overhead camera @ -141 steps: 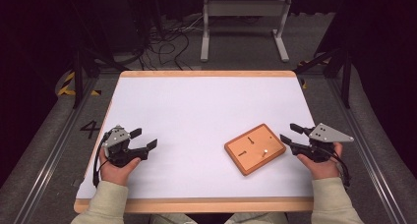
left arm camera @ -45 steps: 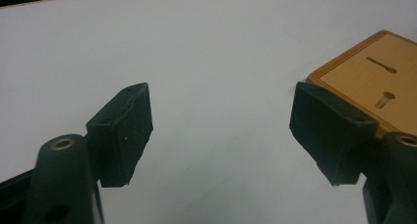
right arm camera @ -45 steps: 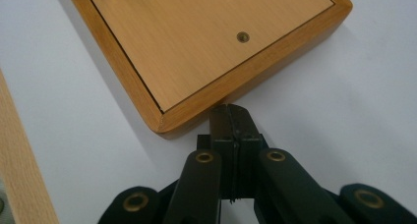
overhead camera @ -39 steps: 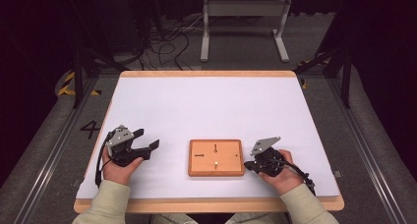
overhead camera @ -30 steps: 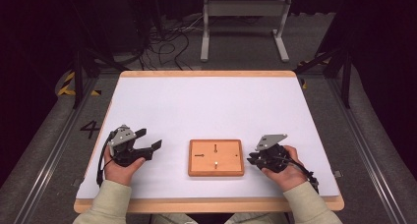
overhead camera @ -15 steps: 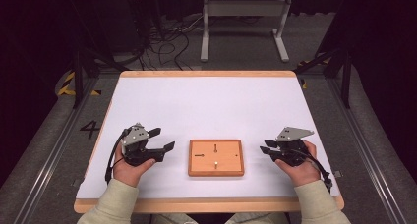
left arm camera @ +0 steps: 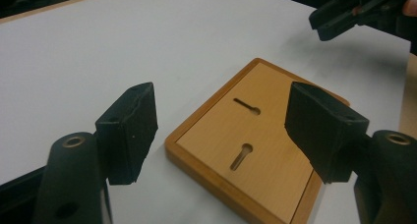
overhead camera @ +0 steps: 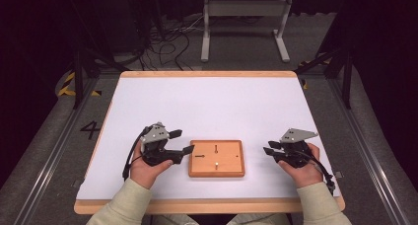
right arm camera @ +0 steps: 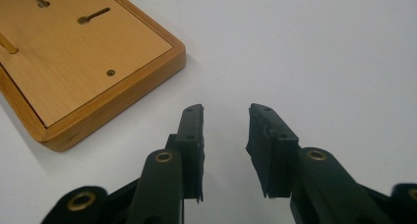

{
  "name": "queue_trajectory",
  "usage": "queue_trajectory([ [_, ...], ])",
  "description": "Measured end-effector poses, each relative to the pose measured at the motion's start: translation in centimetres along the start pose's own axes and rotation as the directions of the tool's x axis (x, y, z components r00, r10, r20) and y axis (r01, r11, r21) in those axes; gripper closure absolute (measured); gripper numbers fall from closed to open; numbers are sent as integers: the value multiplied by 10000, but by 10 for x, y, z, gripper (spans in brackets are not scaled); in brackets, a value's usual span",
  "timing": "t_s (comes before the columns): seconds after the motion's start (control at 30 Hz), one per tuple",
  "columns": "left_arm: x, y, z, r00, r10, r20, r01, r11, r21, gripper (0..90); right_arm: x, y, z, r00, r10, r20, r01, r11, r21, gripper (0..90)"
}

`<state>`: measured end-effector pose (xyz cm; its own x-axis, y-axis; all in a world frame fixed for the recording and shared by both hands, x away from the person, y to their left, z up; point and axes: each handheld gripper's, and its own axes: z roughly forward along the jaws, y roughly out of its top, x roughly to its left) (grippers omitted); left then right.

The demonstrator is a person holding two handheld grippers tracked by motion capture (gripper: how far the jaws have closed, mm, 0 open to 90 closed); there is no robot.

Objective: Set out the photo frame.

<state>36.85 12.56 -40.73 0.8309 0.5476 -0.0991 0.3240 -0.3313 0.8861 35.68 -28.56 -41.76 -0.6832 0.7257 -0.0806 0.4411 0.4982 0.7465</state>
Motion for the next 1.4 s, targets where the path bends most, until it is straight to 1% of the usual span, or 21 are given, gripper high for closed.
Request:
queue_trajectory([
  [0.1, -4, 4, 7, 9992, 158, 377, -153, 9998, -152, 279, -1, -3, -2, 9999, 96, 65, -96, 10000, -11, 672],
  [0.13, -4, 4, 7, 9992, 158, 377, -153, 9998, -152, 274, -1, -3, -2, 9999, 96, 65, -96, 10000, -11, 672],
  [0.17, -5, 6, 10, 9979, 116, 633, -96, 9994, -318, 272, -2, -6, -4, 9997, 223, 94, -222, 9997, -48, 667],
  [0.2, -5, 6, 10, 9979, 116, 633, -96, 9994, -318, 272, -3, -7, -4, 9996, 256, 121, -255, 9997, -51, 667],
  [0.27, -4, 8, 15, 9918, -11, 1279, 68, 9990, -445, 271, -4, -9, -5, 9994, 306, 129, -305, 9995, -62, 663],
  [0.3, -5, 9, 17, 9901, 14, 1400, 48, 9990, -439, 274, -5, -10, -6, 9992, 366, 179, -365, 9993, -84, 658],
  [0.37, -8, 8, 21, 9845, 93, 1752, -62, 9998, -179, 278, -7, -13, -6, 9986, 494, 180, -492, 9987, -130, 651],
  [0.47, -13, 6, 24, 9774, 307, 2093, -323, 9995, 39, 278, -8, -15, -6, 9981, 594, 168, -592, 9981, -141, 644],
  [0.53, -17, 4, 27, 9703, 421, 2382, -462, 9989, 115, 282, -7, -14, -6, 9982, 568, 182, -565, 9983, -149, 642],
  [0.6, -21, 3, 30, 9661, 573, 2517, -648, 9977, 213, 291, -6, -14, -7, 9985, 515, 162, -513, 9985, -179, 640],
  [0.67, -24, 0, 34, 9644, 840, 2508, -957, 9948, 351, 333, -5, -13, -6, 9987, 487, 140, -484, 9987, -177, 638],
  [0.7, -26, -1, 36, 9611, 911, 2607, -1056, 9935, 421, 348, -5, -13, -6, 9987, 484, 136, -482, 9987, -165, 636],
  [0.73, -27, -2, 38, 9577, 931, 2723, -1115, 9924, 526, 359, -5, -14, -6, 9987, 486, 129, -484, 9987, -156, 635],
  [0.9, -31, -6, 48, 9494, 1084, 2949, -1372, 9874, 787, 409, -5, -14, -6, 9986, 519, 142, -517, 9985, -168, 630],
  [1.03, -35, -9, 59, 9471, 1243, 2960, -1656, 9790, 1188, 457, -4, -14, -5, 9987, 493, 160, -491, 9987, -96, 629],
  [1.07, -35, -9, 59, 9471, 1243, 2960, -1656, 9790, 1188, 469, -4, -14, -5, 9987, 493, 160, -491, 9987, -96, 629],
  [1.13, -36, -10, 64, 9450, 1340, 2982, -1839, 9720, 1460, 498, -3, -14, -3, 9989, 447, 135, -446, 9990, -47, 629],
  [1.2, -37, -11, 66, 9449, 1342, 2986, -1857, 9709, 1513, 521, -3, -14, -3, 9989, 454, 137, -454, 9990, -31, 629],
  [1.23, -38, -12, 67, 9458, 1441, 2909, -1954, 9682, 1559, 521, -3, -14, -3, 9989, 452, 154, -452, 9990, -14, 629],
  [1.37, -40, -13, 72, 9439, 1593, 2894, -2128, 9632, 1641, 605, -3, -15, -3, 9988, 477, 143, -477, 9989, -16, 627],
  [1.4, -41, -13, 73, 9430, 1558, 2940, -2117, 9626, 1688, 635, -3, -15, -3, 9988, 478, 143, -478, 9989, -12, 627],
])
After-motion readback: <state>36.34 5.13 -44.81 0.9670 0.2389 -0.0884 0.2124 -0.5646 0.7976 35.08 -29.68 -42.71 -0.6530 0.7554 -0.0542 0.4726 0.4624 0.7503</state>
